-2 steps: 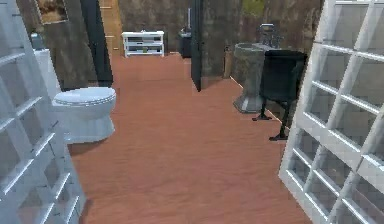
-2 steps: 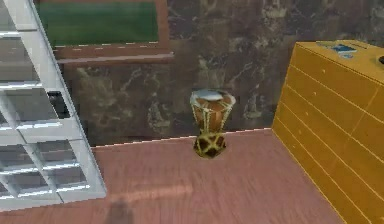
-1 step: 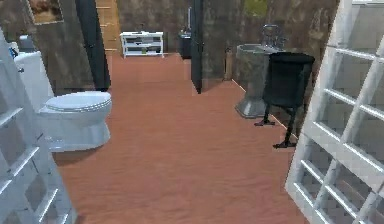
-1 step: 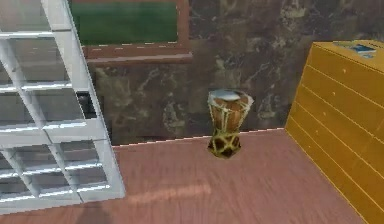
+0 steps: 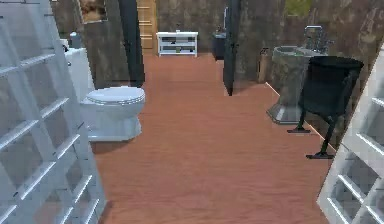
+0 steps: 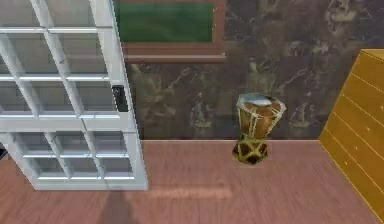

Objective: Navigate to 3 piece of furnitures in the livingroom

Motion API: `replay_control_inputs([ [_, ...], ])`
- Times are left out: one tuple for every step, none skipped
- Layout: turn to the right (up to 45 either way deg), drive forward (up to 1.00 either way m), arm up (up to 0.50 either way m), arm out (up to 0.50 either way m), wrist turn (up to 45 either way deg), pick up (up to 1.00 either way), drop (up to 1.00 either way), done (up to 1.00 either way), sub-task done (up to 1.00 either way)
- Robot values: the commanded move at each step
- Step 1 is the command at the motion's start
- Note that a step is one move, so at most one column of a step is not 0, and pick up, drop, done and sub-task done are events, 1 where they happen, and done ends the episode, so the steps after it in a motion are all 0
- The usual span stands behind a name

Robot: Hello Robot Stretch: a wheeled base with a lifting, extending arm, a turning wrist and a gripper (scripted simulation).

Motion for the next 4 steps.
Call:
replay_control_inputs([
  [0.0,1.0,0.0,0.0,0.0,0.0,0.0,0.0,0.0],
  [0.0,1.0,0.0,0.0,0.0,0.0,0.0,0.0,0.0],
  [0.0,0.65,0.0,0.0,0.0,0.0,0.0,0.0,0.0],
  [-12.0,0.0,0.0,0.0,0.0,0.0,0.0,0.0,0.0],
])
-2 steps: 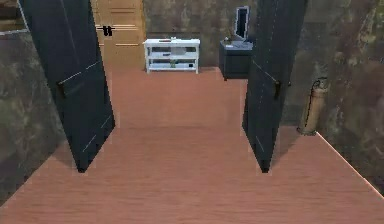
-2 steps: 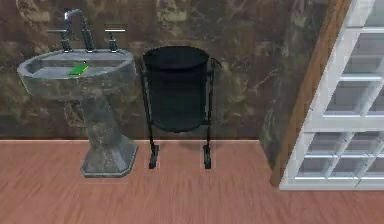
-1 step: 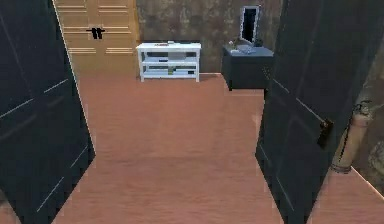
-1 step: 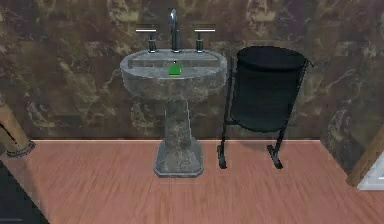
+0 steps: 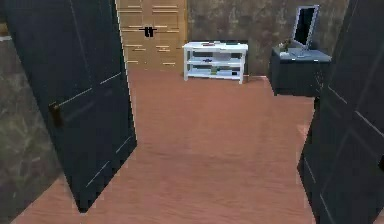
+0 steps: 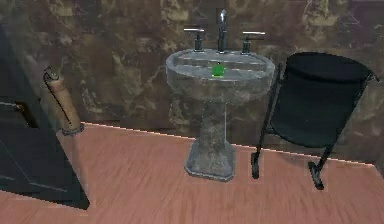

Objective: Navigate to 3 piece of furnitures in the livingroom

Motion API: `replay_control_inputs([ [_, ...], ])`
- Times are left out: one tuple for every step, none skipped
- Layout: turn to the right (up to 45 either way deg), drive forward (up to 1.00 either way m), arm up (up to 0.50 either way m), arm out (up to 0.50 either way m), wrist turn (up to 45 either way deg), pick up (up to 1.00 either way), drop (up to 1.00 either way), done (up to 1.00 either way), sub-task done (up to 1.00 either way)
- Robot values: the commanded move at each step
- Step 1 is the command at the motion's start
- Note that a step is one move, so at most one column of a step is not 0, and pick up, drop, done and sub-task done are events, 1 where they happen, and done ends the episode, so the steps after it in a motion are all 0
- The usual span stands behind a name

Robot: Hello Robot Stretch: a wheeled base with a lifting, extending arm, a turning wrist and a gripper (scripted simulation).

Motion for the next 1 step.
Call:
replay_control_inputs([
  [0.0,1.0,0.0,0.0,0.0,0.0,0.0,0.0,0.0],
])
